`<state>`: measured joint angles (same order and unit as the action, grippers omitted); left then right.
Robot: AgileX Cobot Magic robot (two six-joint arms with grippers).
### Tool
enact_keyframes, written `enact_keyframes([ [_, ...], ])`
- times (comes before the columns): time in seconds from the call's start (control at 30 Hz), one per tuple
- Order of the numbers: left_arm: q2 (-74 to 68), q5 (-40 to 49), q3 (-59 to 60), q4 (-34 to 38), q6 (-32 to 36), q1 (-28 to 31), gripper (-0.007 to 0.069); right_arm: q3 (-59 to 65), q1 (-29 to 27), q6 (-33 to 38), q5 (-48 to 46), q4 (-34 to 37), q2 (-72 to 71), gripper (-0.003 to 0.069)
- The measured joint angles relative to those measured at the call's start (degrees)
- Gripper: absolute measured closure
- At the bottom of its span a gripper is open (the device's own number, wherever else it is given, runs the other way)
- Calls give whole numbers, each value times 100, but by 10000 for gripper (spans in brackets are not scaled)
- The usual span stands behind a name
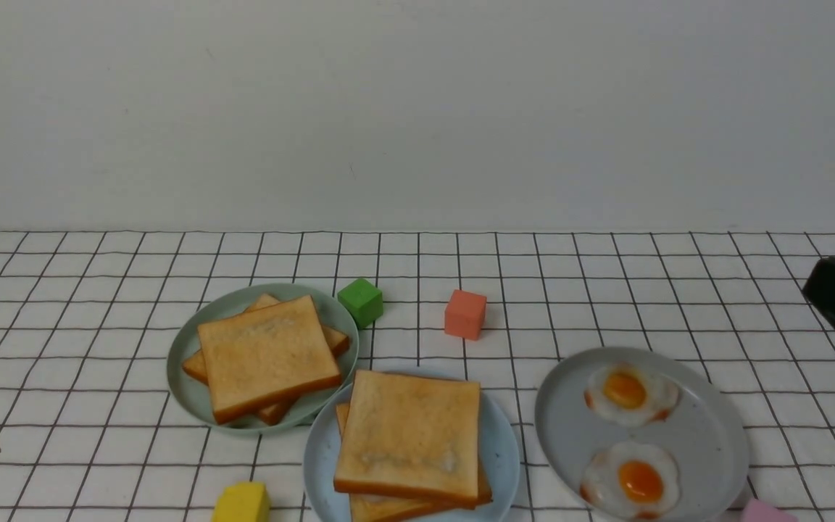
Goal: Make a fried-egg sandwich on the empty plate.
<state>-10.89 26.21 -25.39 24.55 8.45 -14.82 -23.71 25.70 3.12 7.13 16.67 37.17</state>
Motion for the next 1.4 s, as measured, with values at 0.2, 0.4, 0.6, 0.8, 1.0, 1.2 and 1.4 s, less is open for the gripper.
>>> enact_keyframes([
  [0.2,514,-426,1067,-2143,-1949,0,638,0,0,0,0,0,0,631],
  [0.4,1142,-1331,2570,-3137,-3059,0,636,0,0,0,0,0,0,628],
  [0.6,1149,-407,2714,-3021,-2661,0,633,0,0,0,-5,0,0,627],
  [0.8,1149,-354,2713,-2997,-2322,0,626,0,0,0,-30,0,0,627],
  [1.0,1149,-354,2713,-2983,-2322,301,623,0,0,0,-91,0,0,620],
  [1.2,1149,-354,2713,-2981,-2322,472,617,0,0,17,-91,-13,0,613],
  [1.4,1149,-354,2713,-2976,-2322,472,606,0,0,17,-91,-13,0,606],
])
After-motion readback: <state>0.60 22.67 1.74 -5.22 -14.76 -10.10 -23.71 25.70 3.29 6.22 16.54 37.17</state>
